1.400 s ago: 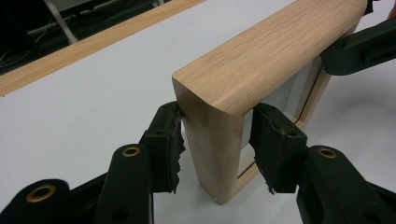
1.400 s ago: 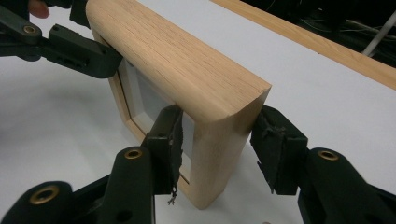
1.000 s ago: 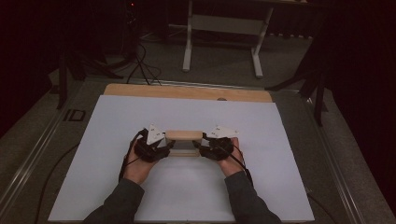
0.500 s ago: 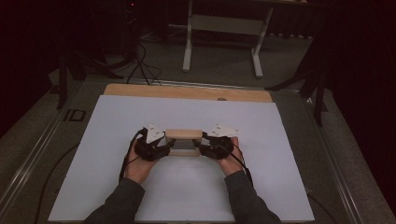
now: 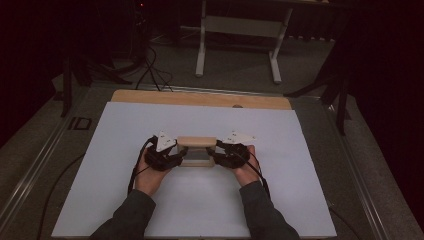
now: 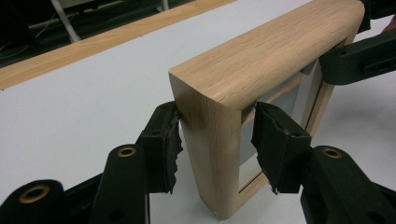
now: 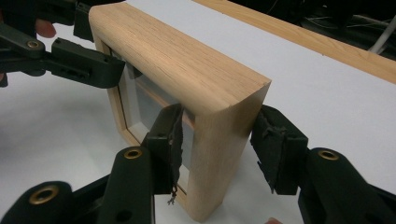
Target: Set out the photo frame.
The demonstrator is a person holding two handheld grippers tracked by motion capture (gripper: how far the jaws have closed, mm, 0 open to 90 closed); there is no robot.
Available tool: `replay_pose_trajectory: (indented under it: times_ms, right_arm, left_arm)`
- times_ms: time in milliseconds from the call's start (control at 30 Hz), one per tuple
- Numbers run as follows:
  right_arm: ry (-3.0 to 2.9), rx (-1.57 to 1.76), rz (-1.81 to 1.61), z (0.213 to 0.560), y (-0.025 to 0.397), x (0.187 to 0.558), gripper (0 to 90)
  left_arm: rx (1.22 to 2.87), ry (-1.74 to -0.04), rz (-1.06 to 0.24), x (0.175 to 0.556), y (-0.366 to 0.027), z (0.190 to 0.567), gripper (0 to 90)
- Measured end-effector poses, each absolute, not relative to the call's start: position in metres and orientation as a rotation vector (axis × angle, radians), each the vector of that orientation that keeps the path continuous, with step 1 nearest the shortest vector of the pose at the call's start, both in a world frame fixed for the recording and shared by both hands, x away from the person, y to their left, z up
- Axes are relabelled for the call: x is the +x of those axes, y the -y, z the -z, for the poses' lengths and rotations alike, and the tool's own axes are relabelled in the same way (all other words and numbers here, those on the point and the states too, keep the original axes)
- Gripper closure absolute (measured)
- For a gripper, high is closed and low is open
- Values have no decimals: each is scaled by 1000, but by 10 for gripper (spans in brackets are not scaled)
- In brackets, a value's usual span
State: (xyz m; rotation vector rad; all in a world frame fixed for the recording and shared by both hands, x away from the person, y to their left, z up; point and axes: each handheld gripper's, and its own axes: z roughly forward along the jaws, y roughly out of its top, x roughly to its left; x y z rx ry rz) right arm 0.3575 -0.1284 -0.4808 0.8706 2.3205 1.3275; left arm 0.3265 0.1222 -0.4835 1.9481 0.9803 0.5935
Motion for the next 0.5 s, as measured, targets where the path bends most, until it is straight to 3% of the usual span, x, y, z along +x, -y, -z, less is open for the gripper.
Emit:
replay_pose_trajectory:
  times_ms: [500]
  right_arm:
    - [-2332, 905, -1304, 485, 130, 363, 557]
  left_arm:
    - [1986, -1026, -572, 331, -122, 494, 533]
